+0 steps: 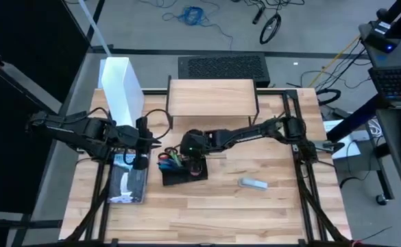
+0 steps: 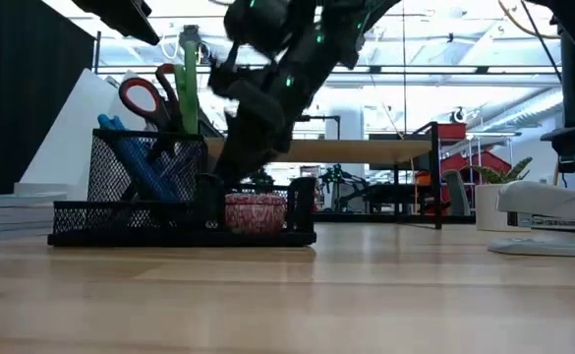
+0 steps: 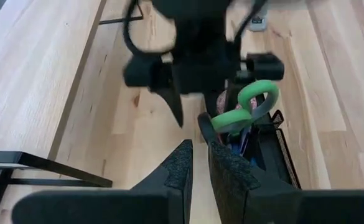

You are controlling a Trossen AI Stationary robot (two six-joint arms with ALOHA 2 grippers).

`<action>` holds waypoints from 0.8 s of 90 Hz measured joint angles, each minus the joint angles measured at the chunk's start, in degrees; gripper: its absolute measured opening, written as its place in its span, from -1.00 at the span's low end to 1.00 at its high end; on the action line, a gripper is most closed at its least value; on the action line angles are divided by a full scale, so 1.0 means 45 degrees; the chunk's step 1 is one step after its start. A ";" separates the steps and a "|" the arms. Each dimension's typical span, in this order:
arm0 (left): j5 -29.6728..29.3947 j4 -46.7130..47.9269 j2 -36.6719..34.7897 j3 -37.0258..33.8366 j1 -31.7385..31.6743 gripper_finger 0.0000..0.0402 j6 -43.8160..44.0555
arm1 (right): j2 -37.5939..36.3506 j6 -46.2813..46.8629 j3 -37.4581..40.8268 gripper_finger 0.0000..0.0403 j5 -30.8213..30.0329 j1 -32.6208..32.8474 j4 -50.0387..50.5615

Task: Stock shelves
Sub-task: Put the desk organizer on the shelf

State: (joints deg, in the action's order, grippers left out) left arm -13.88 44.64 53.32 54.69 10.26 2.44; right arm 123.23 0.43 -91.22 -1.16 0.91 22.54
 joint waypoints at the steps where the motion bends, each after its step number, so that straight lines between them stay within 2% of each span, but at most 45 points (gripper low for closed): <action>1: 0.0001 0.0006 0.0000 -0.0001 0.0000 -0.81 -0.0006 | 0.0074 0.0008 0.0000 0.33 -0.0008 0.0000 -0.0025; 20: -0.0001 -0.0006 0.0000 -0.0002 0.0000 -0.81 -0.0063 | 0.0681 0.0379 -0.0013 0.25 0.0028 0.0024 -0.1182; 44: -0.0001 -0.0025 0.0000 0.0000 0.0000 -0.81 0.0010 | 0.0688 0.0722 -0.0015 0.11 -0.0002 -0.0024 -0.1174; 56: -0.0001 -0.0034 0.0000 0.0000 0.0000 -0.81 0.0020 | 0.0702 0.0779 -0.0010 -0.12 -0.0104 -0.0029 -0.1067; 72: -0.0001 -0.0039 0.0000 -0.0002 0.0000 -0.81 0.0023 | 0.0727 0.0748 0.0005 -0.59 -0.0105 -0.0036 -0.0827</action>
State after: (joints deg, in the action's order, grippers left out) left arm -13.89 44.47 53.32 54.68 10.26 2.54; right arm 126.50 3.80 -91.20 -1.63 0.75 18.82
